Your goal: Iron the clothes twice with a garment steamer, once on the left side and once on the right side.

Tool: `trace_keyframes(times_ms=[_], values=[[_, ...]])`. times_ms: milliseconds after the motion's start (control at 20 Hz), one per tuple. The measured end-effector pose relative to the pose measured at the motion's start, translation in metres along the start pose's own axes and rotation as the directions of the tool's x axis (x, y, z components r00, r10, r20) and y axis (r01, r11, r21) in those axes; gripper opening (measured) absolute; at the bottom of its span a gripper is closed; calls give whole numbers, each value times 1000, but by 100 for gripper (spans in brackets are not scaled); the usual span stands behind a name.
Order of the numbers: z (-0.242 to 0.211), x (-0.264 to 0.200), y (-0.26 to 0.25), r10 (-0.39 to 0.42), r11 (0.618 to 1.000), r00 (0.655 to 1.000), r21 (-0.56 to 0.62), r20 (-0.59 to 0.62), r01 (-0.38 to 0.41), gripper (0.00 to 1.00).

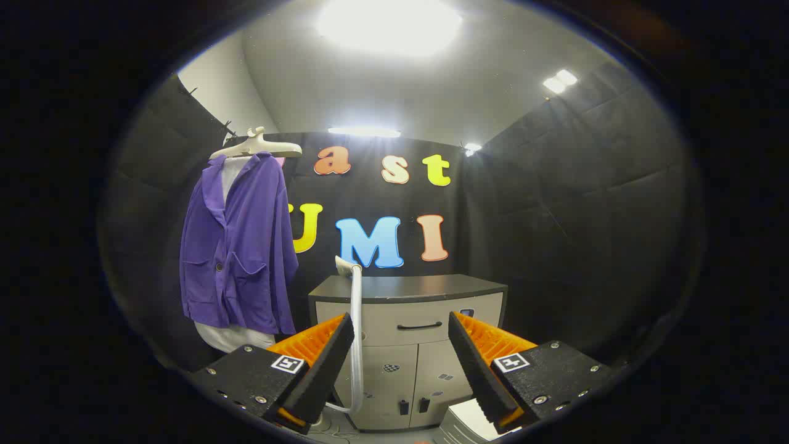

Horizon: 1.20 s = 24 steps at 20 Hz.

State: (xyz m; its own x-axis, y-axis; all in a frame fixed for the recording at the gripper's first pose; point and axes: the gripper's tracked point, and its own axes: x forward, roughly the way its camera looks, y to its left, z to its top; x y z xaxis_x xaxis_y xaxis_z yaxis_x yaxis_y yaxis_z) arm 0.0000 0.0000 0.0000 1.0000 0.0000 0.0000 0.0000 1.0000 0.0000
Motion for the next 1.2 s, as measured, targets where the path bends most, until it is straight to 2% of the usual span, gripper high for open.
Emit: trace_keyframes(times_ms=[1200], values=[[-5, -2, 16, 33, 999, 999, -6, -17, -33, 95]])
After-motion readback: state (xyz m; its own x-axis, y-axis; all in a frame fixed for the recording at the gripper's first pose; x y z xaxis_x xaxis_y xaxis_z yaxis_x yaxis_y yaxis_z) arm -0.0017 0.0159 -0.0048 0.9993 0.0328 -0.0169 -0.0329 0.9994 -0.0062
